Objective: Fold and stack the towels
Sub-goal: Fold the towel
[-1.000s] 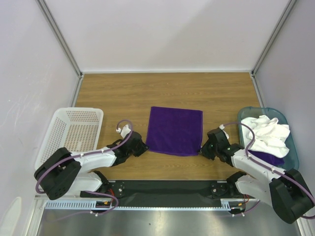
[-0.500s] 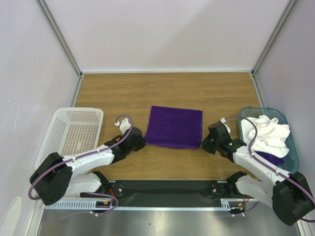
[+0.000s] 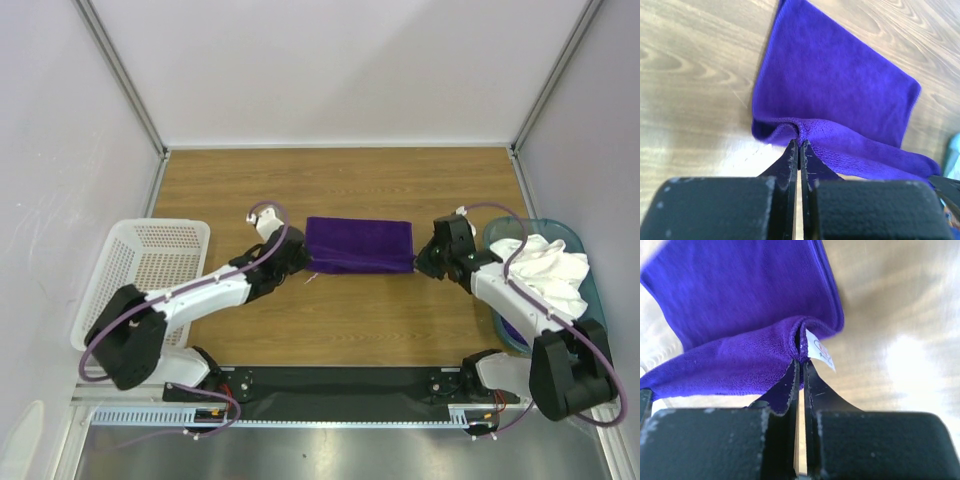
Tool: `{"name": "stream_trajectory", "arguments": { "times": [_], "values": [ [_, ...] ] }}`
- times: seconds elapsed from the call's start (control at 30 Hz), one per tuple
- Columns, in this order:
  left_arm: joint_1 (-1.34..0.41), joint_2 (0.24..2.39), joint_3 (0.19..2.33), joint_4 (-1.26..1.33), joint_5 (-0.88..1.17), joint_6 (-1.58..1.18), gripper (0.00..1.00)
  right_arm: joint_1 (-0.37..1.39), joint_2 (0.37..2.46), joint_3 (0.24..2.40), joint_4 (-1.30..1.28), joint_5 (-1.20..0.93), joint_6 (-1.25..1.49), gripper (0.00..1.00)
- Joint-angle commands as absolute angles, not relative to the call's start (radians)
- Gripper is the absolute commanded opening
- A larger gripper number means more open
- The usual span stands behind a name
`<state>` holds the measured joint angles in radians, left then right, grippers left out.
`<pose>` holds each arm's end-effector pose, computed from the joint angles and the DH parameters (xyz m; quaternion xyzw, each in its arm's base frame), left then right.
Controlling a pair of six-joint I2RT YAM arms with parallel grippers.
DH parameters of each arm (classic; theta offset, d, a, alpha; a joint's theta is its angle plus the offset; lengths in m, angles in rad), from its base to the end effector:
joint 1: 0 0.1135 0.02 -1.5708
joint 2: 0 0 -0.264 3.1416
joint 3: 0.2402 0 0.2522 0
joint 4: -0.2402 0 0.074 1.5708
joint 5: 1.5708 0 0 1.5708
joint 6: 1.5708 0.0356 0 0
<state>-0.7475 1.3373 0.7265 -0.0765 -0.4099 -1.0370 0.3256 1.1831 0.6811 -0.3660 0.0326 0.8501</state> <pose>0.2124 -0.1775 0.2113 -0.2138 0.8633 -0.2104 0.4059 0.2227 0.0740 0.2090 0.2488 0.9052 0.1781 0.2949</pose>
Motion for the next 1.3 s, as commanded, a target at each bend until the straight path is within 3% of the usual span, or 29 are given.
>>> {"name": "stream_trajectory", "arguments": {
  "times": [0.0, 0.67, 1.27],
  "values": [
    [-0.723, 1.403, 0.828, -0.093, -0.448, -1.006, 0.0, 0.29, 1.25, 0.77, -0.316, 0.023, 0.77, 0.0],
    [-0.604, 1.693, 1.032, -0.12, -0.41, -1.04, 0.0, 0.167, 1.6, 0.962, -0.206, -0.072, 0.713, 0.0],
    [-0.598, 1.795, 1.091, -0.115, -0.431, -1.023, 0.0, 0.158, 1.663, 1.008, -0.225, -0.049, 0.687, 0.0]
  ]
}}
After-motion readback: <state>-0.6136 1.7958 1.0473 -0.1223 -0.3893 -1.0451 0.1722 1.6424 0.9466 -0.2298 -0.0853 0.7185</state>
